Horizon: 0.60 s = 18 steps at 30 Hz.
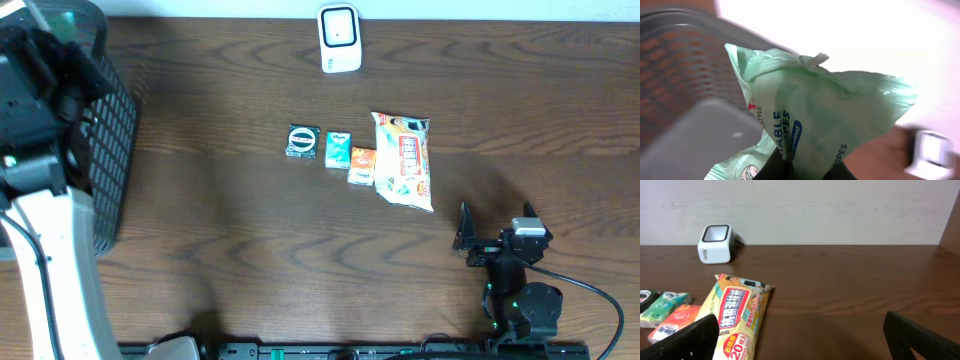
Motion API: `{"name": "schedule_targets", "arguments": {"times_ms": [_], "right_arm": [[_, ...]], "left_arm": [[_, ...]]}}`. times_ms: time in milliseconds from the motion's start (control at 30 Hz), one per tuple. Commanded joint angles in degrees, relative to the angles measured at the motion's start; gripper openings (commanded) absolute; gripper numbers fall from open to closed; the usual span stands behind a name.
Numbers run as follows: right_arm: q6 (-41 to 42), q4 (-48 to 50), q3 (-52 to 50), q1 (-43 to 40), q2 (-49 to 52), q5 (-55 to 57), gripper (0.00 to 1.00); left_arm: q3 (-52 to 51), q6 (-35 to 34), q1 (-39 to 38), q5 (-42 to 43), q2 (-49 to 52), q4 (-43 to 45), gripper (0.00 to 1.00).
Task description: Scan the item barcode
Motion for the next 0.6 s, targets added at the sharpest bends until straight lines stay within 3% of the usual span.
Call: {"name": "schedule_targets", "arguments": {"times_ms": [0, 267, 567], "right_arm": [[0.22, -0.24, -0.09, -0.46, -0.26, -0.09, 0.99], [0.22, -0.24, -0.09, -0.46, -0.26, -0.09, 0.99], [0.22, -0.24, -0.09, -0.46, -0.26, -0.09, 0.99]], "left_arm": [[0.42, -5.92, -4.81, 2.56, -2.89, 0.0, 0.07], [0.39, -5.9, -18.73, 5.49, -1.79, -3.34, 0.07], [0.39, -5.9, -27.32, 5.44, 10.51, -10.51, 0.08]]}}
